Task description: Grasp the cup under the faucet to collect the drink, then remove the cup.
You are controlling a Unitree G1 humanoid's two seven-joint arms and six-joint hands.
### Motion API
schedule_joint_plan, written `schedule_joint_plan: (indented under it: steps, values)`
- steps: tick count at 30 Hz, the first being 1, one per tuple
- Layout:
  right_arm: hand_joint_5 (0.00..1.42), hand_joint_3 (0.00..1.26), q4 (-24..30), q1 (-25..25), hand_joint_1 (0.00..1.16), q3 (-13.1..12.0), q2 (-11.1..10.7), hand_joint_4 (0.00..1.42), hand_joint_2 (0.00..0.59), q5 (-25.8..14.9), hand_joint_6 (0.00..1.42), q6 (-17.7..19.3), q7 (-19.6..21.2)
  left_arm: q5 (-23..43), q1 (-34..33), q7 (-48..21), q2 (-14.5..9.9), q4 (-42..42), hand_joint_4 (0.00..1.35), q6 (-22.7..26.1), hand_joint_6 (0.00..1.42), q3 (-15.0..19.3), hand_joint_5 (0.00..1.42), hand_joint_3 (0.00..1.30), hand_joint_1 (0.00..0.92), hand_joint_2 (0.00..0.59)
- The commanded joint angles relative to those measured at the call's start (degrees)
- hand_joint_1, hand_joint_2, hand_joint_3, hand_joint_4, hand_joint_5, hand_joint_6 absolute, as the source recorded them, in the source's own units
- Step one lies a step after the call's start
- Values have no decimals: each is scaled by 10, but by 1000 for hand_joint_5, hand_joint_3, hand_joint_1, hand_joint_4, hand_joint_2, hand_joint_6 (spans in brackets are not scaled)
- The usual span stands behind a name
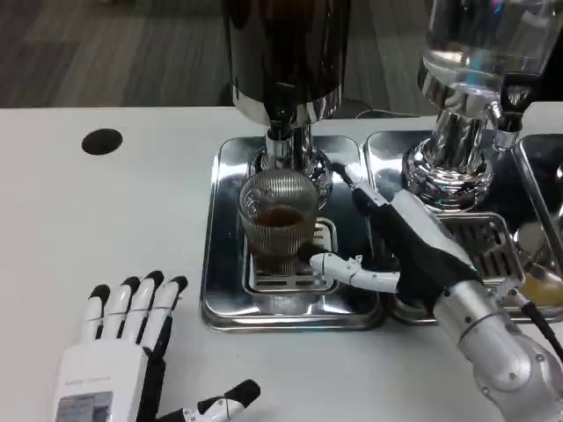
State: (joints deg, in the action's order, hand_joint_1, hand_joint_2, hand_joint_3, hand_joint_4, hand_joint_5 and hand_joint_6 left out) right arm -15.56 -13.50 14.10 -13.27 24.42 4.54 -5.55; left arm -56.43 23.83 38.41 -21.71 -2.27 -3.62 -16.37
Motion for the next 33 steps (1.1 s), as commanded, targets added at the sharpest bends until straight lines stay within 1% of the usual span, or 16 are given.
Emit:
schedule_joint_plan:
  steps: [1,3,7,9,18,19,22,23,25,29,33]
  values:
    - [0,0,-31,-32,469,6,10,0,172,-9,0,-8,-10,5,8,7,-6,5,0,1,0,7,58,190,0,74]
    - [0,0,-47,-43,464,6,14,0,170,-15,0,-9,-17,5,9,6,-6,4,0,3,0,8,63,207,0,75]
    - [0,0,-74,-62,458,10,22,0,164,-23,0,1,-21,5,13,8,-7,4,0,3,0,10,64,239,0,74]
    - [0,0,-80,-68,446,9,26,0,152,-30,0,5,-23,6,16,9,-8,7,0,2,0,14,64,255,0,75]
    - [0,0,-100,-83,447,8,39,0,153,-48,0,18,-19,8,22,7,-8,12,0,-2,0,25,76,327,0,82]
    - [0,0,-103,-84,471,10,40,0,157,-47,0,21,-16,9,23,7,-8,11,0,-2,0,26,76,331,0,82]
    - [0,0,-113,-87,497,11,46,0,151,-46,0,28,-7,14,25,10,-8,8,0,-4,0,29,76,350,0,81]
    - [0,0,-117,-88,521,11,47,0,161,-45,0,30,-4,16,26,11,-9,6,0,-5,0,30,76,352,0,81]
    - [0,0,-122,-90,549,11,48,0,161,-43,0,33,-1,21,28,13,-10,5,0,-6,0,32,76,353,0,81]
    - [0,0,-144,-94,559,17,54,0,160,-41,0,44,7,29,31,16,-13,2,0,-9,0,38,79,369,0,83]
    - [0,0,-160,-96,583,15,60,0,159,-42,0,56,20,32,35,17,-13,1,0,-14,0,44,83,375,0,85]
